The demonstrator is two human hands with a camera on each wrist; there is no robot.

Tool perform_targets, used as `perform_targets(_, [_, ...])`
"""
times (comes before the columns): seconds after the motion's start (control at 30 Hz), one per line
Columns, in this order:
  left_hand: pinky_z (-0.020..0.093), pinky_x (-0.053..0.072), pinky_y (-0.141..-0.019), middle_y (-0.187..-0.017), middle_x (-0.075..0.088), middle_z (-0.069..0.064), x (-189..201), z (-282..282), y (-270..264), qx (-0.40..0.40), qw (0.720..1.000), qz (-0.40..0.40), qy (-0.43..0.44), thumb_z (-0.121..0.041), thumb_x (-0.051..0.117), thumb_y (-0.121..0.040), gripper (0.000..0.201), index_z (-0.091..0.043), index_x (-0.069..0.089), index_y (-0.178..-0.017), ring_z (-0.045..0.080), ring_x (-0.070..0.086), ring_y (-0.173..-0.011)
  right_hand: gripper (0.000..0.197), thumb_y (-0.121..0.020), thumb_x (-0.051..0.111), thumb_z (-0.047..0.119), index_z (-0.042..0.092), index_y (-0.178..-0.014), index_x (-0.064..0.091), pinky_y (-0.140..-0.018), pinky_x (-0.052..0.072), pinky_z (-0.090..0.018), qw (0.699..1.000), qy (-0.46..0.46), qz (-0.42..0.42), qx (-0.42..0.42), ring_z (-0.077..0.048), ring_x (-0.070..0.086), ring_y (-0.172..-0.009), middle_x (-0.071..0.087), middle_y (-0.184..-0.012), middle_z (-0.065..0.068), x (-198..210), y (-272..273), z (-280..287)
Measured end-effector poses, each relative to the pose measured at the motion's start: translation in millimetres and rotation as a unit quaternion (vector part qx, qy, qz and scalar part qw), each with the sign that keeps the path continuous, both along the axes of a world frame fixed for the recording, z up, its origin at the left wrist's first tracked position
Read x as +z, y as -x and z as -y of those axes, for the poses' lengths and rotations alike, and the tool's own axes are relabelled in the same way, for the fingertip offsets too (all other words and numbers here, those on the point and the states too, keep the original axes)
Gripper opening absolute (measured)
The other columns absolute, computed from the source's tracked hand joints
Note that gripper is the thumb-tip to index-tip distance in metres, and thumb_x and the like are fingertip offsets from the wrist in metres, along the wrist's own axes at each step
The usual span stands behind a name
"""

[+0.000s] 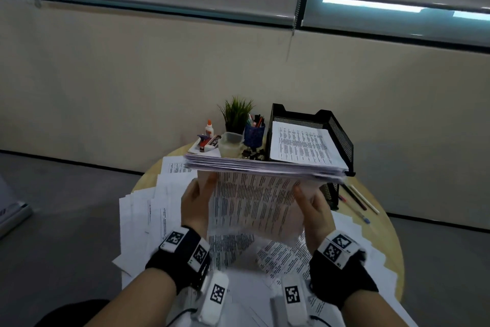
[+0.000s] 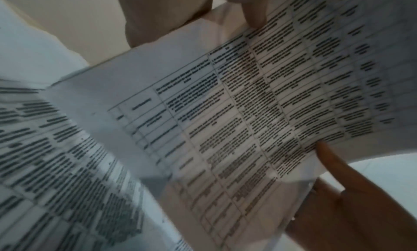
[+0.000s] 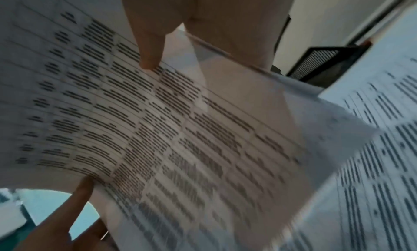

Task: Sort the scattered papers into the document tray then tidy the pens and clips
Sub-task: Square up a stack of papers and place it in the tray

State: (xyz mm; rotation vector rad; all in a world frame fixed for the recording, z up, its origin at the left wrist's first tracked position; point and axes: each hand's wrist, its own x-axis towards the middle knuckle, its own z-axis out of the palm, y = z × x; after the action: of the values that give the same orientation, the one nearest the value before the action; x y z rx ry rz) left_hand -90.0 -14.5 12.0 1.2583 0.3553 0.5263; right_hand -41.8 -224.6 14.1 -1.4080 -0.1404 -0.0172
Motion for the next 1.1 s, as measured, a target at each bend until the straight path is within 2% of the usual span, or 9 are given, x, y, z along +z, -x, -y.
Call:
perform_targets(0.07, [0.034,0.043,-0.076,-0.084,0.065,0.009,-7.5,-2.3,-0.9,0.01,1.0,0.002,-0.022,-0.048,0.067,-0.077,0.048,-0.002,0.058,-0.087,0.021,0.059,-0.079,0.048,-0.072,0.072,0.055,0.012,-0.089,0.06,-0.074,0.048,-0.045,0.998,0.045,0.035,-0.011,-0.033,0.061,-0.081,0.062,-0.081,-0.015,4.0,-3.6,4.9])
perform_targets(0.17, [0.031,0.045,-0.081,-0.098,0.068,-0.004,-16.9,3.6,-1.6,-0.002,0.999,-0.02,-0.043,-0.032,0.058,-0.091,0.019,-0.016,0.063,-0.101,0.015,0.062,-0.096,0.015,-0.086,0.064,0.019,0.017,-0.101,0.064,-0.09,0.047,-0.038,1.0,-0.003,0.005,0.011,-0.02,0.064,-0.095,0.069,-0.096,-0.002,5.1,-6.7,4.3])
perform_targets(0.37, [0.03,0.046,-0.098,-0.125,0.06,0.004,-10.8,11.4,0.4,-0.001,0.999,-0.003,-0.054,-0.033,0.053,-0.093,0.045,-0.011,0.048,-0.132,0.017,0.056,-0.116,0.086,-0.047,0.083,0.061,0.014,-0.116,0.062,-0.097,0.048,-0.045,0.998,-0.064,0.02,0.017,-0.028,0.062,-0.109,0.069,-0.111,-0.007,20.1,-3.1,-4.9])
perform_targets(0.5, [0.012,0.051,-0.075,-0.105,0.068,-0.01,17.6,13.4,5.4,0.005,0.993,0.077,-0.083,-0.029,0.05,-0.095,0.02,-0.024,0.057,-0.113,-0.002,0.064,-0.094,0.064,-0.057,0.079,0.051,0.015,-0.107,0.063,-0.082,0.054,-0.043,0.992,-0.1,0.069,0.022,-0.021,0.068,-0.093,0.073,-0.098,-0.002,40.6,-4.5,1.3])
perform_targets(0.6, [0.014,0.052,-0.069,-0.098,0.069,-0.007,23.1,12.7,10.3,0.015,0.991,0.113,-0.073,-0.031,0.052,-0.092,0.013,-0.024,0.058,-0.101,0.002,0.066,-0.089,0.082,-0.053,0.082,0.054,0.01,-0.118,0.059,-0.084,0.056,-0.038,0.99,-0.109,0.083,0.038,-0.022,0.067,-0.1,0.07,-0.108,-0.005,44.9,0.9,6.9])
perform_targets(0.7, [0.015,0.05,-0.071,-0.101,0.069,-0.012,4.4,11.5,16.2,0.011,0.993,0.101,-0.061,-0.03,0.056,-0.089,0.015,-0.031,0.058,-0.104,-0.001,0.065,-0.091,0.084,-0.056,0.08,0.056,0.011,-0.122,0.057,-0.079,0.056,-0.033,0.993,-0.084,0.063,0.053,-0.022,0.067,-0.1,0.07,-0.11,-0.007,29.2,10.1,9.1])
perform_targets(0.83, [0.014,0.049,-0.072,-0.104,0.067,-0.012,-11.8,8.3,19.2,0.01,0.997,0.066,-0.048,-0.024,0.056,-0.091,0.021,-0.026,0.059,-0.111,-0.006,0.065,-0.088,0.047,-0.077,0.065,0.044,0.021,-0.118,0.059,-0.082,0.053,-0.034,0.997,-0.041,0.036,0.06,-0.012,0.067,-0.098,0.072,-0.106,0.005,7.5,15.9,3.4])
perform_targets(0.97, [0.022,0.044,-0.072,-0.078,0.071,-0.021,-5.7,1.3,14.8,-0.009,0.999,0.034,-0.026,-0.029,0.055,-0.091,0.008,-0.03,0.063,-0.09,-0.008,0.064,-0.076,0.068,-0.065,0.067,0.068,0.025,-0.118,0.059,-0.09,0.051,-0.037,0.998,-0.034,-0.017,0.041,-0.015,0.064,-0.108,0.068,-0.116,0.003,0.7,3.9,-2.5])
perform_targets(1.1, [0.025,0.043,-0.079,-0.084,0.072,-0.022,-5.9,-5.2,4.6,-0.037,0.998,0.019,-0.038,-0.034,0.066,-0.083,0.011,-0.031,0.066,-0.094,-0.006,0.065,-0.083,0.067,-0.064,0.074,0.061,0.022,-0.116,0.059,-0.099,0.044,-0.047,0.997,-0.004,-0.076,0.026,-0.021,0.057,-0.113,0.064,-0.119,-0.001,-7.7,-11.3,-11.2])
